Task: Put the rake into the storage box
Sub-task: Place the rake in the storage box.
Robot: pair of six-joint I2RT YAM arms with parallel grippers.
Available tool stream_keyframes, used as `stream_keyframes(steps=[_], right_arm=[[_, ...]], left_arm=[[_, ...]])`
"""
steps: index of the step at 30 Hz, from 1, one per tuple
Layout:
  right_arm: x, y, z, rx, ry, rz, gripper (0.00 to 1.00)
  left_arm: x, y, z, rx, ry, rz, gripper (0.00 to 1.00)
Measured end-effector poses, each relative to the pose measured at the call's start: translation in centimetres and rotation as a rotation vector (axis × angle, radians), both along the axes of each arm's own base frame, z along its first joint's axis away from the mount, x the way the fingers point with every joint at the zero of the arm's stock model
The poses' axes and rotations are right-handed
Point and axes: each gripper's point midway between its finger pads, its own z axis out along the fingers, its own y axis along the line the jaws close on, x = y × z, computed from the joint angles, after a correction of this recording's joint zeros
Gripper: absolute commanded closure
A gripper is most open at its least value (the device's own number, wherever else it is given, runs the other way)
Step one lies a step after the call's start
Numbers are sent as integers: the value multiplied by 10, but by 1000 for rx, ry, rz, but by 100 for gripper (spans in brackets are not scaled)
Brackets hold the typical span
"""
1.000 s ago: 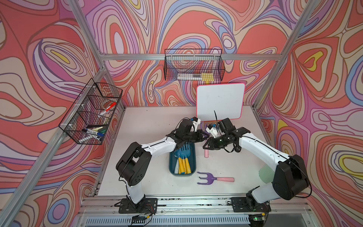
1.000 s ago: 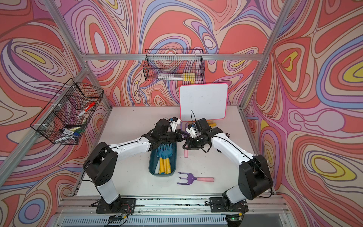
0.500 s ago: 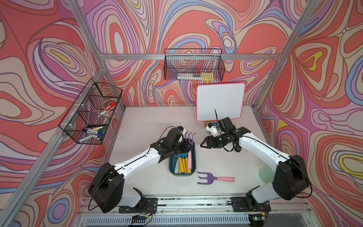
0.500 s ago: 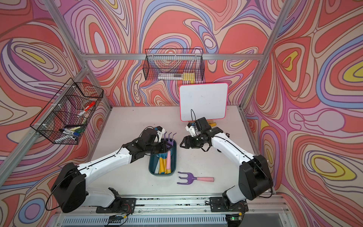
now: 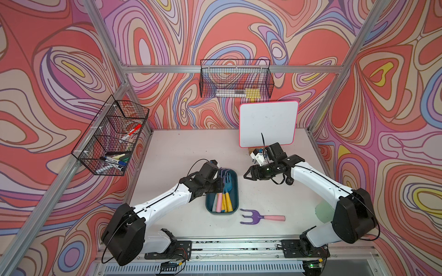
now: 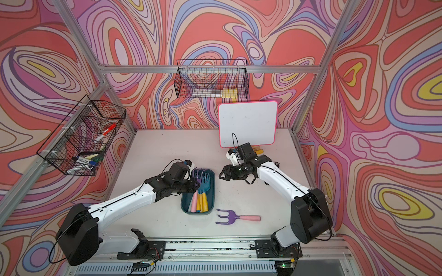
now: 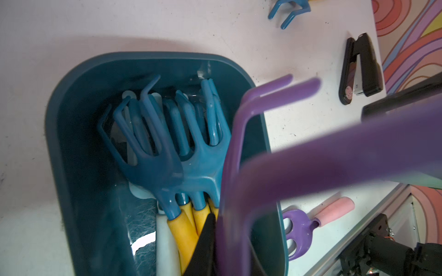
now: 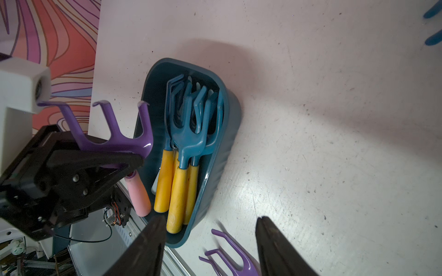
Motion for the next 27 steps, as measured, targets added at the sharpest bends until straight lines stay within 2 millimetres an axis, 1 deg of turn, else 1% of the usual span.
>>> stream_keyframes(steps=[3, 9, 11, 15, 19, 21, 27], right_arm=[[0, 0, 0, 0, -2, 0, 38], [0, 0, 0, -1, -2, -1, 38], [1, 0, 0, -2, -2, -2, 38], [0, -1, -2, -3, -2, -2, 38], [1, -1, -3, -5, -2, -3, 38], [1, -1, -3, -6, -3, -4, 38], [0, -2, -7, -13, 2, -6, 38]], left_arm=[[-1, 9, -5, 50, 2, 11, 100], [-5, 36, -14, 189, 29, 62, 100], [-6, 44, -12, 231, 36, 81, 100], [-2, 54, -3, 291, 39, 119, 100], [2, 59, 0, 344, 56, 139, 100], [3, 59, -3, 375, 79, 141, 100], [3, 52, -20, 438, 146, 121, 100]])
